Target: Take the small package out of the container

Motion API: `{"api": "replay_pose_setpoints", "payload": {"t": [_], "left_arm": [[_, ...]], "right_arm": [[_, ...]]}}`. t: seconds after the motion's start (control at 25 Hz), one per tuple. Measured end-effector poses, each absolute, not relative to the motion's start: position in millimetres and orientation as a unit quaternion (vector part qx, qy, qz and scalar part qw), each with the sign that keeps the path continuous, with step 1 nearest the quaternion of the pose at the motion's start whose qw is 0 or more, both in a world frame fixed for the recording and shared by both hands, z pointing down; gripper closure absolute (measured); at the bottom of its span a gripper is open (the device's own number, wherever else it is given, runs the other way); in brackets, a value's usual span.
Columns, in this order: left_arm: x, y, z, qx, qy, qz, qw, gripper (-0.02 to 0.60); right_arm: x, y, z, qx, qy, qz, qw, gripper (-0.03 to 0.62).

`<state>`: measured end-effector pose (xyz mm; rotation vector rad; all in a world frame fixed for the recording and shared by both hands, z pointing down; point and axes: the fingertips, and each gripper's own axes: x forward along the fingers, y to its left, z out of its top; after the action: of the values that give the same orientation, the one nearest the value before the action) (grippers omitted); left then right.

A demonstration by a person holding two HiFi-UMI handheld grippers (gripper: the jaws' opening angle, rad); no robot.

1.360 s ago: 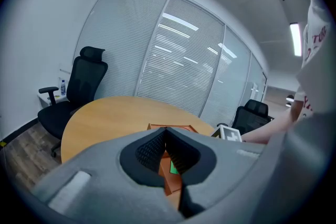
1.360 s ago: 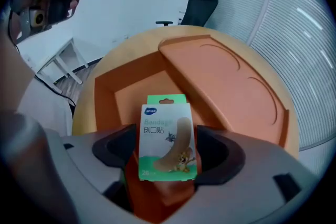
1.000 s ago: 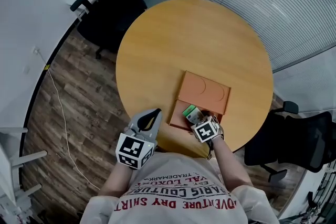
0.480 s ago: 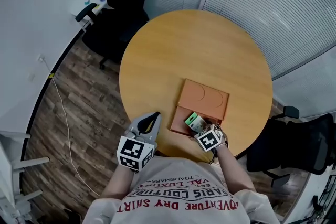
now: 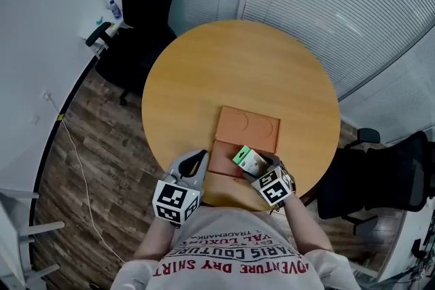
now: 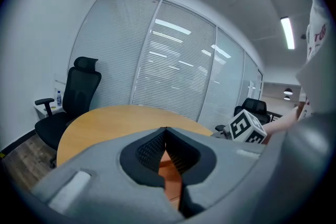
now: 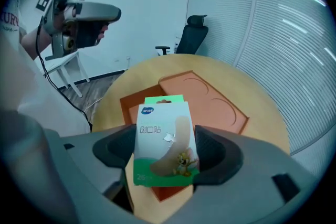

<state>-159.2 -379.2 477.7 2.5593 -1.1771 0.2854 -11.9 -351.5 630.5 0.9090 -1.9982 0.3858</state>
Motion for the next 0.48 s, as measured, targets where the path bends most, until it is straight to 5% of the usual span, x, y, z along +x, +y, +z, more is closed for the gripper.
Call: {"api": "replay_pose_setpoints", "payload": {"t": [0.48], "left_arm": [[-125.2, -377.7, 454.1, 0.912, -0.378, 0.104, 0.122, 0.569]], "right_arm": [[3.4, -365.2, 517.8, 0.48, -0.828, 0.123, 0.262, 0.237]]}}
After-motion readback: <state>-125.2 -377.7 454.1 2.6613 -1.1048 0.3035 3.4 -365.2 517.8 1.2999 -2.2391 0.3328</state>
